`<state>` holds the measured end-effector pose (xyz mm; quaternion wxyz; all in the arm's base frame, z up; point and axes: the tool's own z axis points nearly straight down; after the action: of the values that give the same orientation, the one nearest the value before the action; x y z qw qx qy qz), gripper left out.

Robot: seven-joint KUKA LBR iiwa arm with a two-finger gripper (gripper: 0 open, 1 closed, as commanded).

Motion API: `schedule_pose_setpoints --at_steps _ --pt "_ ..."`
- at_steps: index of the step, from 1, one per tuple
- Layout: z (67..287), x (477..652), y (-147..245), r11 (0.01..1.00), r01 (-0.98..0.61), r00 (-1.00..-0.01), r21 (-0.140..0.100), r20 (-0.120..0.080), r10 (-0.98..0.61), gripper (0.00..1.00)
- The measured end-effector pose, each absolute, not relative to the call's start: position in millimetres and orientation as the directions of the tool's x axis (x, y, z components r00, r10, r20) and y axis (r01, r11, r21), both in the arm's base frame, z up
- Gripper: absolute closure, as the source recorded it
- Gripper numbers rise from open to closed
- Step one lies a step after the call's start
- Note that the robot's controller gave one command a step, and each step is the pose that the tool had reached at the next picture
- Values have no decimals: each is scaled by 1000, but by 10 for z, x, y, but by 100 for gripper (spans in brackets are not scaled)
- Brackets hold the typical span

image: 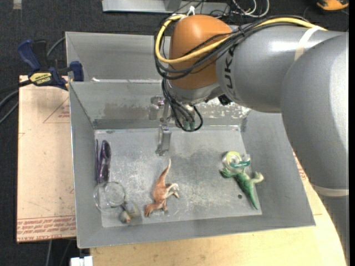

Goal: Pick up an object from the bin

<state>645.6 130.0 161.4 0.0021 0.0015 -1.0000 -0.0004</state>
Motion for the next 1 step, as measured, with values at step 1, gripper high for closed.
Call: schedule_pose_setpoints --at_steps 1 --pt "1665 6467 1293 1000 -1 -1000 1 -2 -1 0"
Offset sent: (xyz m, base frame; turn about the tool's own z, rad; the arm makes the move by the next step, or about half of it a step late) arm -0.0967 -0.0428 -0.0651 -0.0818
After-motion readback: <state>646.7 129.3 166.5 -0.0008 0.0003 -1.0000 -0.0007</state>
